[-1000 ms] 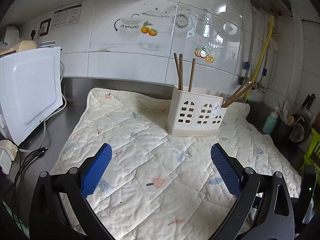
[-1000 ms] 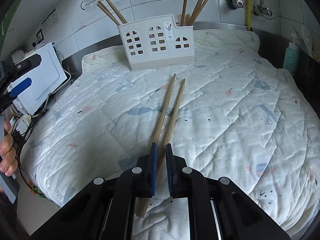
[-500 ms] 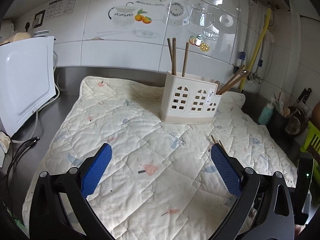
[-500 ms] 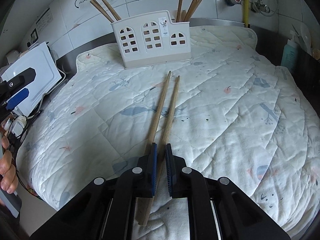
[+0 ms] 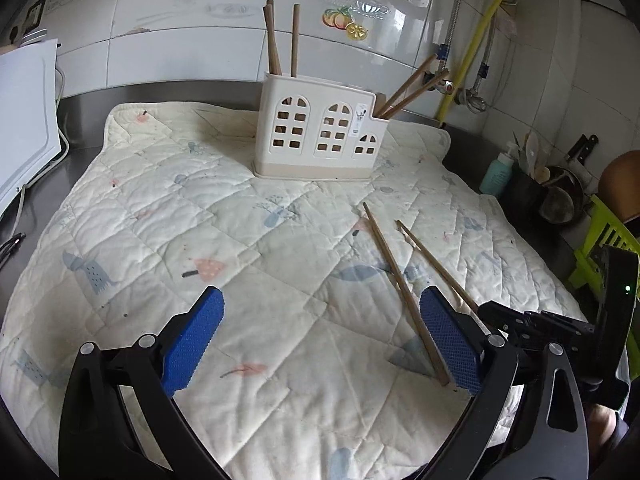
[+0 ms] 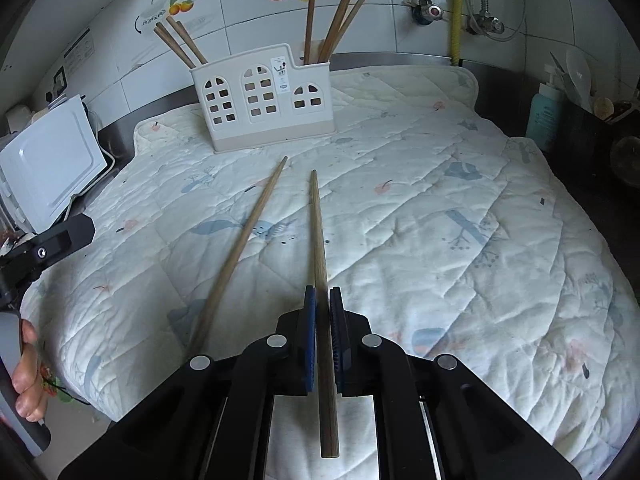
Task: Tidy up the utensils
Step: 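Close the left gripper on a chopstick while the right gripper grasps the other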
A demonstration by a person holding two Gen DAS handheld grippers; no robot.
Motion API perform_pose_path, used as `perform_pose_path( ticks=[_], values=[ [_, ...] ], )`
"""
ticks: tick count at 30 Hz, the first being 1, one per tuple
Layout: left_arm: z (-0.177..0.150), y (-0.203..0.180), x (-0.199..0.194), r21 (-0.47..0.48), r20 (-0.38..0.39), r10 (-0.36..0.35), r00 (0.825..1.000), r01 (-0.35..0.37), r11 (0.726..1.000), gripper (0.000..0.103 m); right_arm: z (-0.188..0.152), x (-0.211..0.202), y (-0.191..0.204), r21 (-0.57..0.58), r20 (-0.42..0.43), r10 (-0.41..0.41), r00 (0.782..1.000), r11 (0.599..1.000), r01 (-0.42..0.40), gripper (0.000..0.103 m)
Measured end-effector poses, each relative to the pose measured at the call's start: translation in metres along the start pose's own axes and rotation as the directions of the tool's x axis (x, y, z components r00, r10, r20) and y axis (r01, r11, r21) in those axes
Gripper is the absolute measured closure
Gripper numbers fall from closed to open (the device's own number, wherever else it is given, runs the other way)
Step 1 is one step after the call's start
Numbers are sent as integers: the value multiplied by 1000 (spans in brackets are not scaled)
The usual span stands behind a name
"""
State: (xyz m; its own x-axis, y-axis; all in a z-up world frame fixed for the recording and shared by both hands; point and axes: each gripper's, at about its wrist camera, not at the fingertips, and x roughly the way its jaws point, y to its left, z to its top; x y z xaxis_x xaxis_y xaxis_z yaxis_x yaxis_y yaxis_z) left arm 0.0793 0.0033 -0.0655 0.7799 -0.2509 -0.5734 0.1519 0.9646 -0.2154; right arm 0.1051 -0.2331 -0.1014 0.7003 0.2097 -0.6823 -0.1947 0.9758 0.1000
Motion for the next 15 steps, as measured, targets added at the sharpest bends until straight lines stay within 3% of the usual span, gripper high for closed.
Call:
perform_pose_path(
  ticks=[2, 10, 13, 15],
  values=[
    [-5, -11, 4, 5, -11, -5, 1000, 5, 1000, 12, -2, -2, -6, -1, 4, -4, 1000, 1000, 4, 96],
    [-17, -52, 28, 64, -85, -33, 996, 39, 997, 13, -11, -6, -20, -6, 6, 31, 1000, 1000, -31, 95],
    [-20, -56, 37, 65, -107, -20, 994, 28, 997, 24, -15, -8, -23, -6, 11, 45, 999, 999, -45, 95],
    [-22, -58, 44, 64, -126, -12, 992, 20, 998, 39, -17, -8, -24, -7, 10, 55, 998, 998, -55, 95]
  ],
)
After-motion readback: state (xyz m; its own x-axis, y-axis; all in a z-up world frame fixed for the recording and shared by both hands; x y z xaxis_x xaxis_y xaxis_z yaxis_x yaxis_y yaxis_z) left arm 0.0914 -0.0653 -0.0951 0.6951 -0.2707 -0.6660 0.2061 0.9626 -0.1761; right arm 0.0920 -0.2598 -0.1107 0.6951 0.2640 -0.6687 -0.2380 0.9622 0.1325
